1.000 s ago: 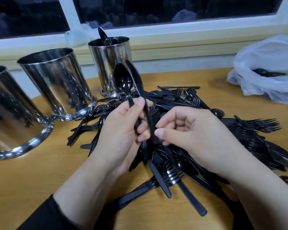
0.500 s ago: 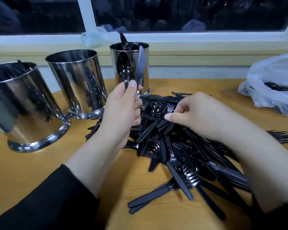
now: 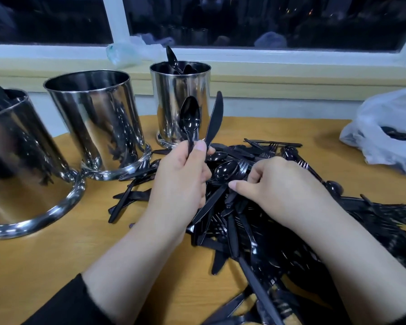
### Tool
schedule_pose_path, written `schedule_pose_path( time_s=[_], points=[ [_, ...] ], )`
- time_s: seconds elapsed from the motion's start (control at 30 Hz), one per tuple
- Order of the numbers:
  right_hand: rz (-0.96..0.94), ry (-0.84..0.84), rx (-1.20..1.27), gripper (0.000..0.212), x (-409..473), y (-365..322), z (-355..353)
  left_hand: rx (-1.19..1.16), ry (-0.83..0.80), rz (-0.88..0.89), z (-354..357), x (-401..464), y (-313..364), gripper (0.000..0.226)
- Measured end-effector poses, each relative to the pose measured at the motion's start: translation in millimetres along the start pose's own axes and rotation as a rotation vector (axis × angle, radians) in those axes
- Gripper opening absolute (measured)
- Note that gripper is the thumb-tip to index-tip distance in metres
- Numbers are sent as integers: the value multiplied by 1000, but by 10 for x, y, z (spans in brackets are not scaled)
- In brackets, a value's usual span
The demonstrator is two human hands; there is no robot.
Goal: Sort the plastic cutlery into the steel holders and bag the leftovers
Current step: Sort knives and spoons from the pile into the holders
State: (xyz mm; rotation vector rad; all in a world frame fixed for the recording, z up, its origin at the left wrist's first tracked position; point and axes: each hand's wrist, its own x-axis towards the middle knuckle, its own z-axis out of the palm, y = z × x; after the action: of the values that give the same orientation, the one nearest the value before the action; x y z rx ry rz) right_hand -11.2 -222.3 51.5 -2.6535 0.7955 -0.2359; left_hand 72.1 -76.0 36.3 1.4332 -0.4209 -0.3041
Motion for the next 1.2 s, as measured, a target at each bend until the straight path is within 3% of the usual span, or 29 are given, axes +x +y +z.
schedule_pose_path(
  time_s=[0.13,0.23,0.3,0.37,0.47,1.2],
  points=[
    [0,-20,9,40,-10,41,-67,21,-22,22,18,-26,16,28],
    [-22,74,110,36,29,147,-158,31,-29,33,18,-42,19,28],
    [-35,142,153,23,90,257,-203,28,-31,25,15,-45,22,28],
    [-20,104,131,11,132,337,-205,16,-35,18,18,-48,23,28],
    [-11,43,96,13,165,387,-155,31,-41,26,25,-53,24,28],
    [45,138,53,23,104,346,-221,0,-52,3,26,-41,-10,28]
  ],
)
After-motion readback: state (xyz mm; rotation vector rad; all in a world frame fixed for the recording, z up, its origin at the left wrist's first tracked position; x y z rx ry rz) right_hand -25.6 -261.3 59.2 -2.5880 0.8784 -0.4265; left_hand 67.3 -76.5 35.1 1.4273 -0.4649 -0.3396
